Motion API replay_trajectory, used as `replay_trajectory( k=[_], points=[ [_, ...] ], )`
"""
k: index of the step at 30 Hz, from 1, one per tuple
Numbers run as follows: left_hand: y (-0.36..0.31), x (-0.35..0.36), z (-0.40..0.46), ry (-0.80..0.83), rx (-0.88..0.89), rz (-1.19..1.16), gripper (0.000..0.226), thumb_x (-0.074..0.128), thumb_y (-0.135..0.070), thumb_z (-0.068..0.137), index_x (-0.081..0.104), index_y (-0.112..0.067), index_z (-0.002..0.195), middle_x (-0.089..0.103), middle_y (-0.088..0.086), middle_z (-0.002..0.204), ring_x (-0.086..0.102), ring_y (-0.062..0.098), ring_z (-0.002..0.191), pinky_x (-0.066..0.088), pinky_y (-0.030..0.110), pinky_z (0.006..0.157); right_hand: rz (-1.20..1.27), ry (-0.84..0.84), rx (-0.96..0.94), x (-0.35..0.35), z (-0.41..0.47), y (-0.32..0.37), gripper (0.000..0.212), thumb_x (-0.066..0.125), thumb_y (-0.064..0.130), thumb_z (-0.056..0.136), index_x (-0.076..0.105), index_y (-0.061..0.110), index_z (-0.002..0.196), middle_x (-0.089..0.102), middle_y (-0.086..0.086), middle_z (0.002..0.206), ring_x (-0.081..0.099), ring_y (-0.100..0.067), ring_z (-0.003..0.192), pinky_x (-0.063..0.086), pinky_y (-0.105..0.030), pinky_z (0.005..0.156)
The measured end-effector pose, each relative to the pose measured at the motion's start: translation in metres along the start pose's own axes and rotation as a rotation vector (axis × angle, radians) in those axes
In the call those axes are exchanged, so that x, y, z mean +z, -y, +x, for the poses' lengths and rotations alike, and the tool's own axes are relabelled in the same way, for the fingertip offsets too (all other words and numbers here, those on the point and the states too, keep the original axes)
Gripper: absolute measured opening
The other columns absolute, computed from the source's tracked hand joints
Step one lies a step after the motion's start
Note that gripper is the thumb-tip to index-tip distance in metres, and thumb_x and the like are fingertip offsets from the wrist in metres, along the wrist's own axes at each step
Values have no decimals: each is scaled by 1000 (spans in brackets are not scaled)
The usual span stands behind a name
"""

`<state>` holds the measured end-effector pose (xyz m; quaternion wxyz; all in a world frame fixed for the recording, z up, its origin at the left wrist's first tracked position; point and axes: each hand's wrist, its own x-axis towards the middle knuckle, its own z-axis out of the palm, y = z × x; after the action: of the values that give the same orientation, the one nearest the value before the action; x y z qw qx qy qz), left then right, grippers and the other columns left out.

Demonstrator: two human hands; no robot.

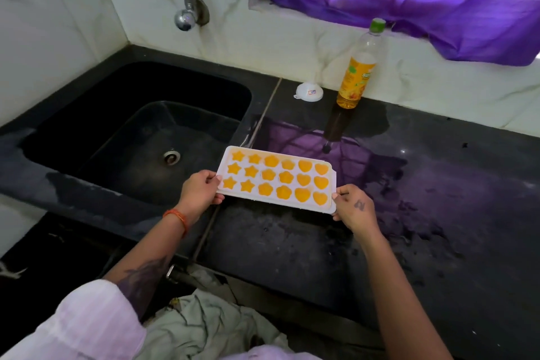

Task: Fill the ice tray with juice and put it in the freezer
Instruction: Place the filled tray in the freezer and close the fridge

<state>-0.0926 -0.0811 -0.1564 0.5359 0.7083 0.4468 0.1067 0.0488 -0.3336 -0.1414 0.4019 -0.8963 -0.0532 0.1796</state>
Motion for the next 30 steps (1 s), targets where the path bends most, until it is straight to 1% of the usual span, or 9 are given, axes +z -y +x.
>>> replay_trajectory(
  k=[3, 7, 11, 14, 18, 21, 26, 30],
  points=[
    [10, -26, -10, -69, 16, -38, 14, 49, -18, 97, 59, -9, 99, 63, 4, 72, 59, 14, 56, 51, 16, 46, 2, 25, -54, 12, -10, 18, 10, 51, 18, 96, 54, 19, 87, 64, -2, 86, 62, -14, 59, 52, -29, 62],
    [27, -70, -29, -158, 24, -84, 13, 50, -19, 96, 60, -10, 95, 64, 5, 68, 59, 15, 55, 50, 19, 48, -4, 74, -147, 35, -29, 47, 9, 51, 18, 96, 55, 19, 87, 65, -2, 85, 61, -13, 57, 54, -32, 65],
    [55, -122, -58, -266, 25, -128, 14, 49, -19, 96, 60, -9, 94, 63, 4, 68, 59, 13, 55, 47, 13, 43, -24, 146, -252, 68, -57, 75, 6, 53, 16, 95, 55, 17, 90, 65, -4, 91, 63, -14, 60, 53, -29, 61],
    [78, -166, -87, -344, 0, -141, 14, 49, -20, 97, 60, -11, 96, 64, 4, 71, 59, 12, 57, 49, 17, 49, -32, 218, -317, 101, -84, 96, 5, 53, 15, 95, 57, 14, 93, 66, -6, 93, 63, -16, 61, 54, -30, 61],
    [117, -231, -133, -453, -33, -172, 15, 48, -19, 97, 60, -9, 99, 64, 6, 71, 59, 15, 60, 50, 26, 59, -65, 310, -401, 154, -129, 121, 5, 53, 16, 95, 57, 16, 93, 66, -6, 91, 60, -12, 56, 46, -20, 50],
    [150, -278, -172, -546, -77, -210, 15, 48, -19, 97, 59, -8, 101, 63, 7, 72, 59, 17, 61, 52, 31, 64, -98, 393, -463, 197, -170, 140, 6, 52, 18, 95, 58, 16, 96, 66, -6, 87, 60, -12, 57, 42, -18, 47],
    [211, -343, -248, -723, -161, -253, 16, 49, -19, 97, 59, -7, 99, 62, 6, 68, 59, 18, 59, 53, 34, 64, -132, 554, -593, 264, -247, 167, 6, 53, 19, 94, 58, 17, 93, 66, -2, 83, 59, -10, 53, 39, -18, 46],
    [260, -380, -312, -884, -245, -273, 17, 50, -19, 96, 59, -5, 96, 60, 4, 61, 58, 15, 52, 49, 26, 54, -140, 704, -725, 313, -312, 175, 6, 53, 18, 95, 58, 15, 98, 64, -6, 88, 59, -14, 57, 41, -20, 50]
  ],
)
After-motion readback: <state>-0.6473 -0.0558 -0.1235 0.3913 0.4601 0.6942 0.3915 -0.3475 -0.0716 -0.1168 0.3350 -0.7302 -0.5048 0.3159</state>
